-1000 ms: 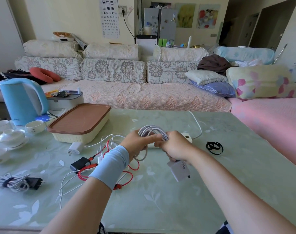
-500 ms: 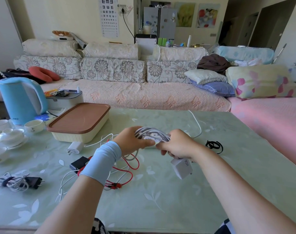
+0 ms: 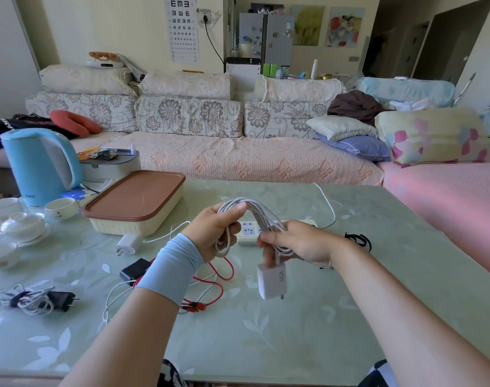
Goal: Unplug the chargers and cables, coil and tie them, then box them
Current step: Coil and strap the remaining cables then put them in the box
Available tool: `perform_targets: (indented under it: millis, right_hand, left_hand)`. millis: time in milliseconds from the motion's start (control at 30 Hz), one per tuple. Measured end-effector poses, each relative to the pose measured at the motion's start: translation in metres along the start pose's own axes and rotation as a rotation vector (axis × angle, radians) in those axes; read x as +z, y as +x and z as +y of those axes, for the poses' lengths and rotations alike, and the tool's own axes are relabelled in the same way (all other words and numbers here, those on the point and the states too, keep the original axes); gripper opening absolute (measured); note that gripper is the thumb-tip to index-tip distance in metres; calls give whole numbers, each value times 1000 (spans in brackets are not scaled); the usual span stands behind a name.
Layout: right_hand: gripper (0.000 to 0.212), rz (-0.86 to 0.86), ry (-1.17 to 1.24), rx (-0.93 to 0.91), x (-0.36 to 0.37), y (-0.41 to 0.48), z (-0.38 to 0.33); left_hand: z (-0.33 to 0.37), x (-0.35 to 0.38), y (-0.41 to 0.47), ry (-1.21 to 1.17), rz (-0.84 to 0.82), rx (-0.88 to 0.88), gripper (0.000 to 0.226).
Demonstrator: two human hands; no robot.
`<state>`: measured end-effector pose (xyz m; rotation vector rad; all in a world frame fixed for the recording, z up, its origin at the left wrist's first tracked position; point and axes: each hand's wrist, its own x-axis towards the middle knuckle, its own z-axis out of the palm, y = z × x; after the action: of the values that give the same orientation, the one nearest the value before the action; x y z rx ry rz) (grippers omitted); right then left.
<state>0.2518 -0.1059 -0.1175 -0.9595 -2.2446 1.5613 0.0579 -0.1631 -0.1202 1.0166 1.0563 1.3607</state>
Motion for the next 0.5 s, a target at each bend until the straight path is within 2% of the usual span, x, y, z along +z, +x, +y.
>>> perform_targets:
  millis: [133, 200, 267, 333, 400, 500]
  right_hand:
    - [28, 50, 74, 11, 11, 6, -1]
    - [29, 72, 52, 43, 16, 9, -3]
    - [25, 87, 4, 82, 22, 9, -6]
    - [22, 111, -46, 121, 26, 8, -8]
    - [23, 158, -140, 149, 26, 7, -9]
    - [25, 194, -282, 135, 22, 4, -11]
  left_hand:
    - [-7, 10, 4, -93, 72, 11, 6]
    - [-12, 17, 6, -170, 33, 19, 21]
    - [-16, 25, 6, -145, -4, 4, 41]
    - [-18, 31, 5, -87, -2, -26, 52]
    - [-22, 35, 5, -50, -3, -47, 59]
    - [-27, 42, 7, -96, -31, -48, 52]
